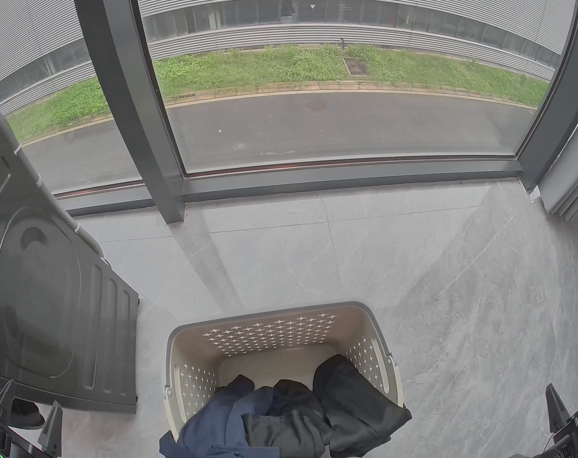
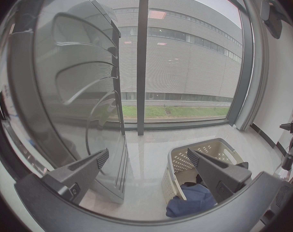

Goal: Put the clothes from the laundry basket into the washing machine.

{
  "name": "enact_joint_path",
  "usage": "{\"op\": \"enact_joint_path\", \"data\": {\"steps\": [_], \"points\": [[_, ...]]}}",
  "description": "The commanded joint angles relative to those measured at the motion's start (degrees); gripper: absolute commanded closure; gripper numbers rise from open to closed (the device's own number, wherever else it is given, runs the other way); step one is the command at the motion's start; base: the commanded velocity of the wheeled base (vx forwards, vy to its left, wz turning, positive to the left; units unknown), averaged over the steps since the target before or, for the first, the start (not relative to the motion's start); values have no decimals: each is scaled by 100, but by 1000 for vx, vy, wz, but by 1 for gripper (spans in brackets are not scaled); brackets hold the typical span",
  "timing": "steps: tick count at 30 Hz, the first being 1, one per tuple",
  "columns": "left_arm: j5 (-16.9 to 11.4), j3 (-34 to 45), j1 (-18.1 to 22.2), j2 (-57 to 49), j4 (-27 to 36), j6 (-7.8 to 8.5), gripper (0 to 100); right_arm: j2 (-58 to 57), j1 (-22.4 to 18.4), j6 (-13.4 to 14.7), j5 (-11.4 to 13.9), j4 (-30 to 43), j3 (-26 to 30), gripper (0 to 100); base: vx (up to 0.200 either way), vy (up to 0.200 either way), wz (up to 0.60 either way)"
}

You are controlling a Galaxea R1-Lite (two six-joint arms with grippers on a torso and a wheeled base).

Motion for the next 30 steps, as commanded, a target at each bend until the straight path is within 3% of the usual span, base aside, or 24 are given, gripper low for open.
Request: {"op": "enact_joint_path", "data": {"steps": [1, 30], "points": [[-1, 92, -2, -60, -7, -9, 0, -96, -2, -2, 1, 5, 101, 0, -200, 0, 0], [8, 92, -2, -60, -7, -26, 0, -96, -11, -20, 10, 5, 101, 0, -200, 0, 0]]}}
